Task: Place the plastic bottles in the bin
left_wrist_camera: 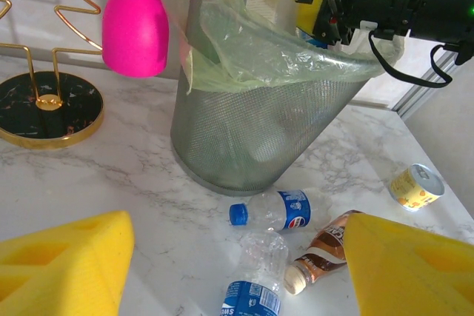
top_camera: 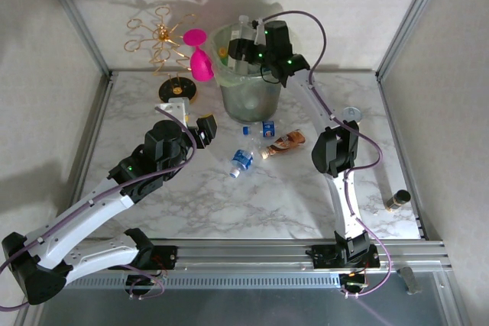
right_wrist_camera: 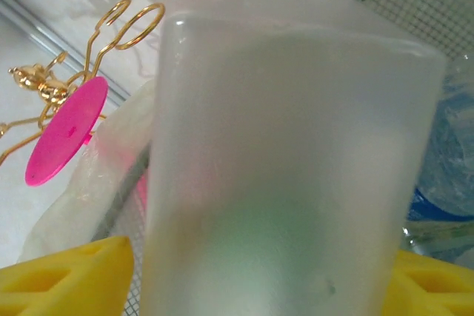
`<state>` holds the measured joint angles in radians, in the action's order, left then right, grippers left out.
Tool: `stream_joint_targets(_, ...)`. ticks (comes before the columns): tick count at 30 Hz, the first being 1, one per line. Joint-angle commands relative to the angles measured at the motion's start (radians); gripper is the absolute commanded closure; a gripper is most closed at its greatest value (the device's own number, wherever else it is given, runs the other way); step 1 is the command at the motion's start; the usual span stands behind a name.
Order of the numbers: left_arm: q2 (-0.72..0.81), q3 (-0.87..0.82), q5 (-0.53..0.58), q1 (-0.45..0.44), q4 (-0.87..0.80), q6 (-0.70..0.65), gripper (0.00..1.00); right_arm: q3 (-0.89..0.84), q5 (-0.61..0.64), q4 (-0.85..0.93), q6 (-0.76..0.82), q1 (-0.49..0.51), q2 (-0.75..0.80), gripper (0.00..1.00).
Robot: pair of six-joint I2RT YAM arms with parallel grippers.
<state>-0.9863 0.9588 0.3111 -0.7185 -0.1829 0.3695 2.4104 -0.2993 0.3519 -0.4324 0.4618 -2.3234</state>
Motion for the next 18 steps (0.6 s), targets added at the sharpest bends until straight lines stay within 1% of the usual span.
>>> stream_joint_targets(1,0.002,-0.006,0.002,0.002,0.013,-0.011,0.26,0.038,0.017,-0.018,0.023,0.002,0.012,0.13)
stream_joint_targets(3,0.003,-0.007,0.002,0.002,0.014,-0.011,0.26,0.035,0.038,-0.022,0.037,0.001,0.037,0.09)
stream_joint_targets(5,0.005,-0.006,0.000,0.001,0.016,-0.011,0.26,0.032,0.055,-0.024,0.048,-0.001,0.060,0.10)
stream_joint_targets(8,0.003,-0.006,-0.003,0.002,0.017,-0.011,0.26,-0.010,0.084,-0.053,0.058,-0.003,0.103,0.19)
stream_joint_targets(9,0.001,-0.005,-0.003,0.001,0.017,-0.011,0.26,-0.026,0.089,-0.066,0.058,-0.002,0.116,0.24)
stream_joint_targets(12,0.007,-0.005,0.003,0.002,0.017,-0.011,0.26,-0.036,0.098,-0.064,0.052,-0.004,0.124,0.43)
stream_joint_targets(15,0.011,-0.008,0.011,0.003,0.016,-0.011,0.26,-0.031,0.093,-0.050,0.049,-0.004,0.128,0.50)
stream_joint_targets(18,0.012,-0.008,0.014,0.002,0.015,-0.011,0.26,-0.031,0.097,-0.027,0.053,-0.005,0.146,0.51)
